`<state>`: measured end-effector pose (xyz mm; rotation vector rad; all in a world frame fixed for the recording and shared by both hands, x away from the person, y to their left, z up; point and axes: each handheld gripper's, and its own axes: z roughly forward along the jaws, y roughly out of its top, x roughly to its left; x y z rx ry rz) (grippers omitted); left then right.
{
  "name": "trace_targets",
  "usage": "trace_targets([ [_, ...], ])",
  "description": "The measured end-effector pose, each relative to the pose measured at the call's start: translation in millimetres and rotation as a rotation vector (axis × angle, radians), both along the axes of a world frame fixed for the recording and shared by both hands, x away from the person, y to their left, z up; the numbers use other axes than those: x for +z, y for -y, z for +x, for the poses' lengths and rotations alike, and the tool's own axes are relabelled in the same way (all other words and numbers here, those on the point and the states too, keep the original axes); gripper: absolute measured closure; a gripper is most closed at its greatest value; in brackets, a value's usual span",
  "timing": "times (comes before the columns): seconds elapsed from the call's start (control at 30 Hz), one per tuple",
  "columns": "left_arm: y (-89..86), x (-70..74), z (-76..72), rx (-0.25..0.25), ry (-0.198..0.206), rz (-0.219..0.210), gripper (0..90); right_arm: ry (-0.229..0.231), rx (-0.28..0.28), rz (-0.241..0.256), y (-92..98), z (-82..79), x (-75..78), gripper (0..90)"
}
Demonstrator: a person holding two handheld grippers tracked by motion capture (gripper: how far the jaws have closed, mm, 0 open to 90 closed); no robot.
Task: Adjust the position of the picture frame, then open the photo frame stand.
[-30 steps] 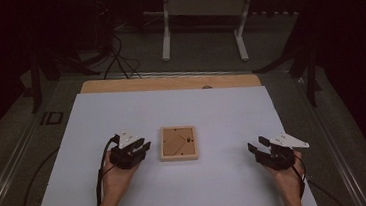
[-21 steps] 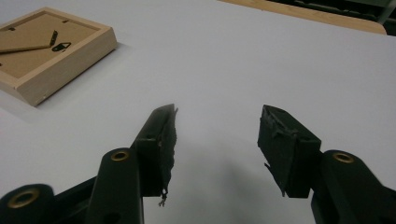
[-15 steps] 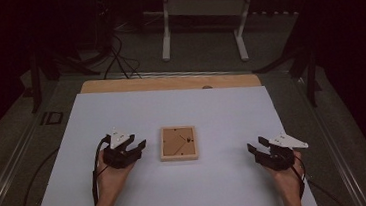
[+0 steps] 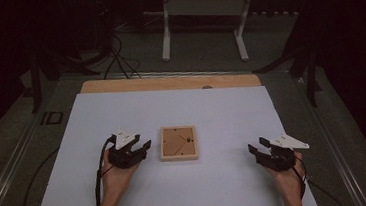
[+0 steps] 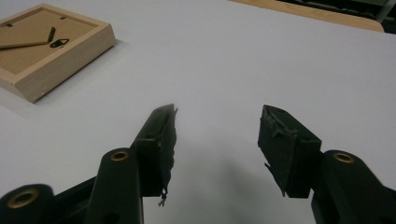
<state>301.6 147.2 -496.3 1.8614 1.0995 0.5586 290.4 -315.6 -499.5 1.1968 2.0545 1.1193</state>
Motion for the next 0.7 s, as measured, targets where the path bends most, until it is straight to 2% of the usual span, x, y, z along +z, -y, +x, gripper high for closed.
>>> trace_targets([
  [0.2, 7.6, 3.4, -1.3, -0.03, 0.009, 0.001, 50.9, 0.0, 0.0, -0.001, 0.1, 0.0, -0.1, 45.9],
  [0.7, 20.6, 10.9, -1.2, -0.07, 0.025, 0.02, 50.6, 0.0, 0.0, 0.003, 0.6, 0.2, -0.2, 45.9],
])
